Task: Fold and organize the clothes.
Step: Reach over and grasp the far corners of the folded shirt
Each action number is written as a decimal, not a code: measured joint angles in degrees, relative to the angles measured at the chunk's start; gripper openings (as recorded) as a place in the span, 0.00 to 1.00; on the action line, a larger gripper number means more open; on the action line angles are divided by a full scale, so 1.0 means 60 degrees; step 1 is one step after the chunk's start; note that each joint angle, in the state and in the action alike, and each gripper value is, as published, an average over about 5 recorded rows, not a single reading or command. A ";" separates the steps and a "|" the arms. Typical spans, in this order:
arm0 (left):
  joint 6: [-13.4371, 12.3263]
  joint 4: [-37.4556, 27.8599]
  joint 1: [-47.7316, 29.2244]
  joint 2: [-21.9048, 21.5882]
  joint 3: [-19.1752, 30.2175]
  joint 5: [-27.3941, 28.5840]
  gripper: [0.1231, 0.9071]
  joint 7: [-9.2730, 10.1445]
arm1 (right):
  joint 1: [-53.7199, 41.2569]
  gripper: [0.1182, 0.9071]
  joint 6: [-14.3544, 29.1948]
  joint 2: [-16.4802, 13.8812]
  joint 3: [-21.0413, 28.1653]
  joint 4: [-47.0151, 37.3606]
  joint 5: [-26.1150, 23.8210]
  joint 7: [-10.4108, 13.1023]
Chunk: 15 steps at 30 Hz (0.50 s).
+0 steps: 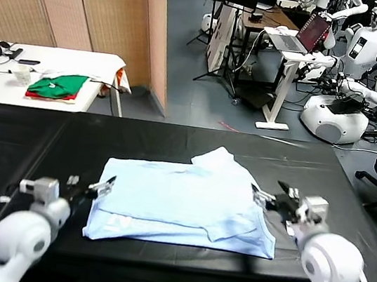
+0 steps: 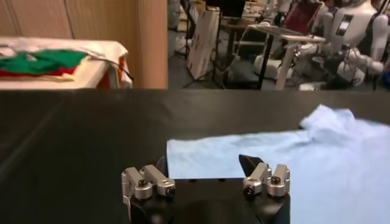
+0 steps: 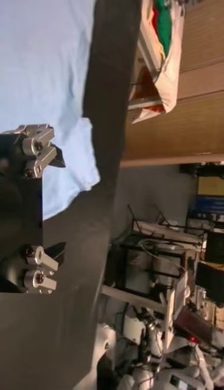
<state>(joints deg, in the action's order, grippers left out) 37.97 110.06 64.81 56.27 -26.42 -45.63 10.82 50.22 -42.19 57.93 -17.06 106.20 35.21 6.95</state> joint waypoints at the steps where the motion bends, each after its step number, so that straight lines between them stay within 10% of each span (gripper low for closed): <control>1: 0.0077 -0.0270 -0.0316 0.0008 0.0164 -0.0059 1.00 -0.0002 | -0.0283 1.00 0.0000 0.0053 0.0189 -0.0323 0.0006 -0.0015; 15: 0.0494 -0.3183 -0.3014 0.0338 0.1535 0.0059 1.00 -0.0110 | -0.3036 1.00 0.0001 0.0973 0.2009 -0.4045 -0.0059 -0.0501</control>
<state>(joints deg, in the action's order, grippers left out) 40.93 90.96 46.72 58.29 -17.21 -45.27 10.16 32.00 -42.19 63.77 -5.01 81.93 34.86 3.94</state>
